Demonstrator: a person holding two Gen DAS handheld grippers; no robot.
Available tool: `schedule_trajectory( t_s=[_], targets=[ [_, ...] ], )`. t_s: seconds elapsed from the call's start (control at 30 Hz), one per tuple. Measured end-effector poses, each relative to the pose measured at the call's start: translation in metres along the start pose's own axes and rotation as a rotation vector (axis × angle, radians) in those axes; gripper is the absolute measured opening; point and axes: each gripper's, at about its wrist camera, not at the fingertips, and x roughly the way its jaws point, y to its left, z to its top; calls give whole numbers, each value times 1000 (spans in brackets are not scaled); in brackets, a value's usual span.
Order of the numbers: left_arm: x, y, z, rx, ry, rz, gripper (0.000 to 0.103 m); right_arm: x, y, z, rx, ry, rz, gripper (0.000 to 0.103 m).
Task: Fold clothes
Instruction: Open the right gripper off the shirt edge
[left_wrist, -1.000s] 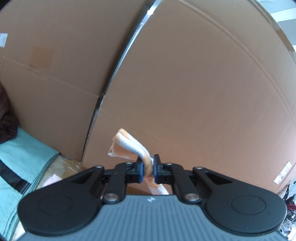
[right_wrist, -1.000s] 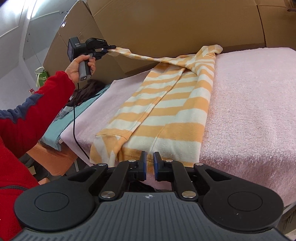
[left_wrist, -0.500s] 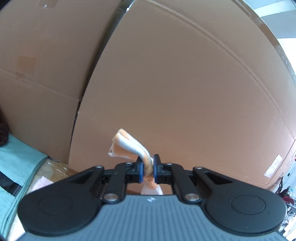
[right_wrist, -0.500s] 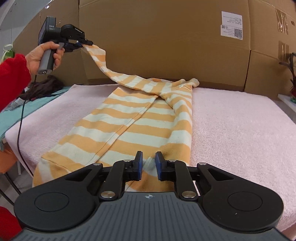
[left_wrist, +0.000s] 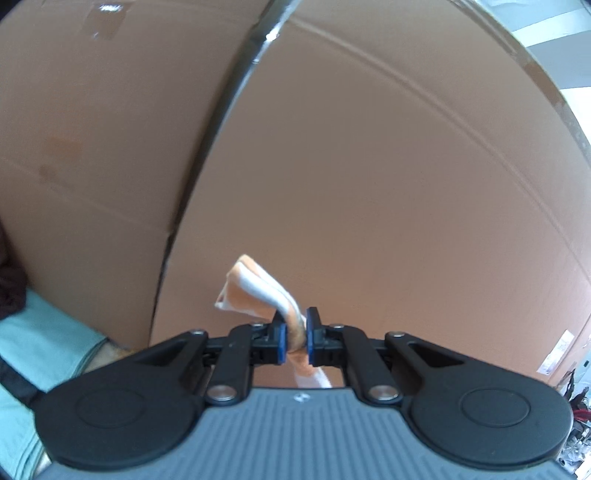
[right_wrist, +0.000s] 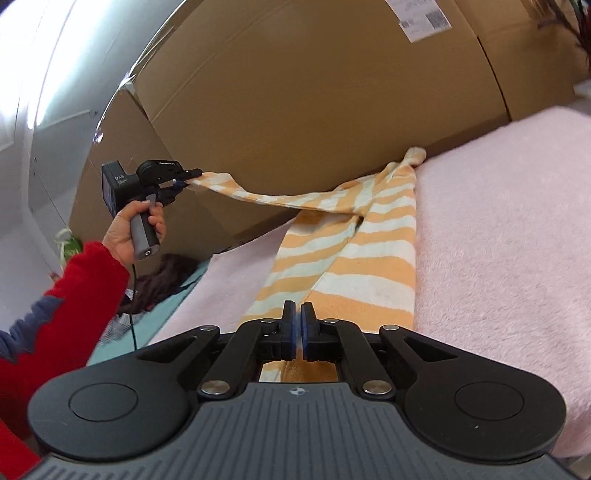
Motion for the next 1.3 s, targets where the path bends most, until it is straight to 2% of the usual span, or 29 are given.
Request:
schedule_trajectory(
  t_s=[0.03,0.1,0.23,0.33,0.43,0.53,0.6,0.67,0.83,0.93,1.03,1.13,1.17,1.3],
  targets=[
    [-23,5,-1,7,6,-2,4,3,2,-3,-19,23,-15,3],
    [-47,28,0,22,23,-1,4,8,6,-10,-62,69,-44,12],
    [-54,39,-15,-2,46,8,4,-2,9,-17,-88,90,-9,15],
    [-58,46,-23,-24,54,20,4,-21,16,-20,-170,119,3,15],
    [-61,53,-31,-49,61,31,4,-30,19,-30,-248,150,-44,20],
    [-67,56,-36,-64,68,39,4,-27,26,-41,-330,115,-89,19],
    [-72,54,-38,-54,67,41,4,-23,27,-41,-352,103,-105,8],
    [-78,51,-40,-48,61,34,4,-20,29,-40,-370,93,-120,7],
    [-95,48,-46,-38,63,13,4,-17,28,-33,-322,84,-63,9],
    [-105,47,-54,-37,74,-15,4,-15,28,-29,-291,79,-27,16],
    [-117,45,-64,-34,76,-40,4,-14,28,-25,-260,74,9,16],
    [-129,44,-77,-22,75,-50,4,0,19,-24,-226,100,-76,15],
    [-132,43,-82,-17,75,-53,4,2,18,-26,-233,100,-96,12],
    [-150,49,-103,-4,89,-52,5,1,14,-20,-179,71,-63,14]
  ],
)
